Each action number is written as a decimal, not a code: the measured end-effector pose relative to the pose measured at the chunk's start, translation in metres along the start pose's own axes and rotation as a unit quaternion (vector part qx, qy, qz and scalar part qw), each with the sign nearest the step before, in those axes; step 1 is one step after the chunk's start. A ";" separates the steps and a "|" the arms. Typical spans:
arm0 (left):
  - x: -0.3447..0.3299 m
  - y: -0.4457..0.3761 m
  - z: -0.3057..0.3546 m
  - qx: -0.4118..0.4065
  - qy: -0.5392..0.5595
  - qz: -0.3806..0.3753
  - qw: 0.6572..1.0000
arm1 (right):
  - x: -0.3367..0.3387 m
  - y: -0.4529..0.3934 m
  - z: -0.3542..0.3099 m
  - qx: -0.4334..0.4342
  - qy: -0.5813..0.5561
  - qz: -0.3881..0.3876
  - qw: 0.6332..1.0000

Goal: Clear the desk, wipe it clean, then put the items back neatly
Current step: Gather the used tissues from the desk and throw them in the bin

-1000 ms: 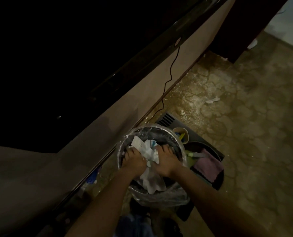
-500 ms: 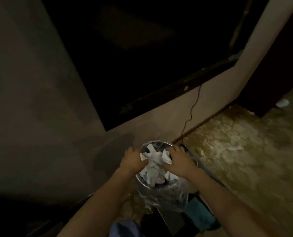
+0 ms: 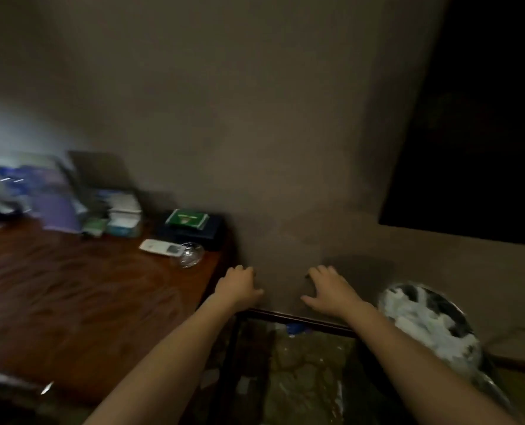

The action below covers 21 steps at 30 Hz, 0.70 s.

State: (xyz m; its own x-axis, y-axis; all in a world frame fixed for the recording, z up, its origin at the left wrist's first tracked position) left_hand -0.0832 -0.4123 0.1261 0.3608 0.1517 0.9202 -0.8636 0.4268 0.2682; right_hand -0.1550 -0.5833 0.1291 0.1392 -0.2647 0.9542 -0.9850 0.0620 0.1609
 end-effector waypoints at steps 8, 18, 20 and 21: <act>0.038 0.136 -0.218 0.204 0.056 0.070 0.975 | -0.038 -0.034 -0.230 0.191 0.058 -0.030 0.980; 0.063 0.279 -0.444 0.323 0.096 0.108 0.935 | -0.119 -0.033 -0.496 0.329 0.058 -0.078 0.939; 0.072 0.297 -0.479 0.332 0.102 0.122 0.930 | -0.129 -0.035 -0.536 0.340 0.049 -0.083 0.936; 0.077 0.304 -0.493 0.333 0.101 0.129 0.929 | -0.134 -0.036 -0.552 0.345 0.047 -0.086 0.933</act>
State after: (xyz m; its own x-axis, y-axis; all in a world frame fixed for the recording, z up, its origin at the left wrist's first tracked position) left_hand -0.1442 0.1692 0.1382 0.1113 0.3645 0.9245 -0.9325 -0.2833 0.2240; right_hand -0.0822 -0.0185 0.1351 0.2783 -0.1247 0.9524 -0.7731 -0.6175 0.1451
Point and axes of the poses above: each hand's wrist, its own y-axis away from the middle knuckle, its own x-axis out of the back of the hand, z = x × y, the point moved 6 cm from there along -y, towards the middle knuckle, and after that the axes turned 1 degree about z, right-handed, at the moved point
